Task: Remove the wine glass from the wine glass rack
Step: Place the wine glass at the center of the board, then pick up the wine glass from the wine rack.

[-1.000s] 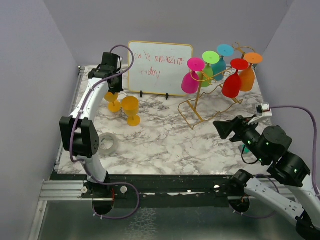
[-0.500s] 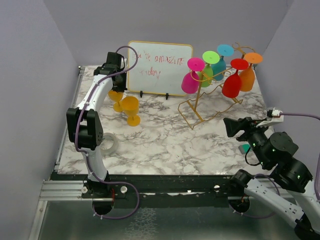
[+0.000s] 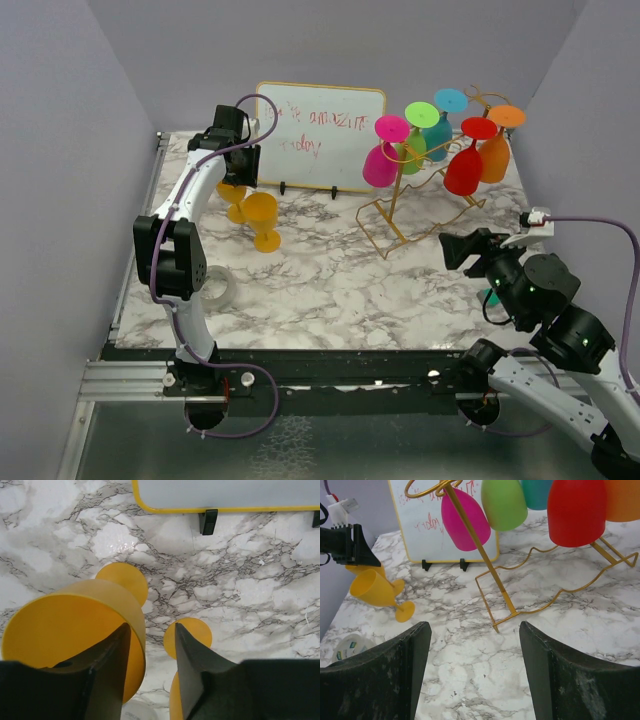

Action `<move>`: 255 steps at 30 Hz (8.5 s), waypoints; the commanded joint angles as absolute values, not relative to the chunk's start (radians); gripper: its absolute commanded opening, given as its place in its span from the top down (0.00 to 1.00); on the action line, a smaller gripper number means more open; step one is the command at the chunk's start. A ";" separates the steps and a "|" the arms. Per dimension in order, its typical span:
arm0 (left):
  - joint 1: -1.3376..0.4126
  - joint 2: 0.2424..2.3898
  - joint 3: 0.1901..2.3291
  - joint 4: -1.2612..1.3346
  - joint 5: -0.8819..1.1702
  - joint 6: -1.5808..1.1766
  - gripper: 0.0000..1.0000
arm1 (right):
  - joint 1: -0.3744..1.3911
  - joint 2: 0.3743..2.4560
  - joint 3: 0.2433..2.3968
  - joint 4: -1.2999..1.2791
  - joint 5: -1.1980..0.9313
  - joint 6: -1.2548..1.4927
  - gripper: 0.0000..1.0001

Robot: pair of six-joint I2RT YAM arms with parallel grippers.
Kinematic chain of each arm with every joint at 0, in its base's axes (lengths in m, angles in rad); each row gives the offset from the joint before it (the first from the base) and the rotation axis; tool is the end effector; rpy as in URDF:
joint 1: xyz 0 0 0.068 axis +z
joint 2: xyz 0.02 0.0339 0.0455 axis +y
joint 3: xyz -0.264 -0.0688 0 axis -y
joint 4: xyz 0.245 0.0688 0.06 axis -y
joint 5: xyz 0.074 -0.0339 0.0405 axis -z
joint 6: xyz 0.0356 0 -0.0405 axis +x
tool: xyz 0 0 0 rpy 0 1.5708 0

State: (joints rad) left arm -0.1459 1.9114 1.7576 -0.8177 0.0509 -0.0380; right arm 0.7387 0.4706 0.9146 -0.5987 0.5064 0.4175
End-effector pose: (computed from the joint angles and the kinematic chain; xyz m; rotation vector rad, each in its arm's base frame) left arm 0.4165 -0.0630 0.2936 0.1573 2.5412 -0.1368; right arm 0.0738 0.0438 0.3764 0.0989 1.7213 0.4227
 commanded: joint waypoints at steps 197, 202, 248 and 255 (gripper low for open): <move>-0.132 0.476 0.594 -0.327 0.353 -0.342 0.01 | -0.273 1.204 1.170 -0.008 -0.375 1.203 0.99; -0.133 0.477 0.594 -0.327 0.351 -0.344 0.01 | -0.273 1.200 1.185 -0.010 -0.369 1.210 0.99; -0.128 0.495 0.594 -0.327 0.353 -0.345 0.01 | -0.275 1.092 1.200 -0.224 -0.145 1.230 0.99; -0.126 0.487 0.595 -0.327 0.354 -0.345 0.01 | -0.274 1.073 1.172 -0.184 -0.248 1.252 0.99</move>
State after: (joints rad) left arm -0.1364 0.4942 0.5922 -0.3382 0.3672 -0.3416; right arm -0.2687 1.1049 1.1755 -0.2111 -0.1852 1.2366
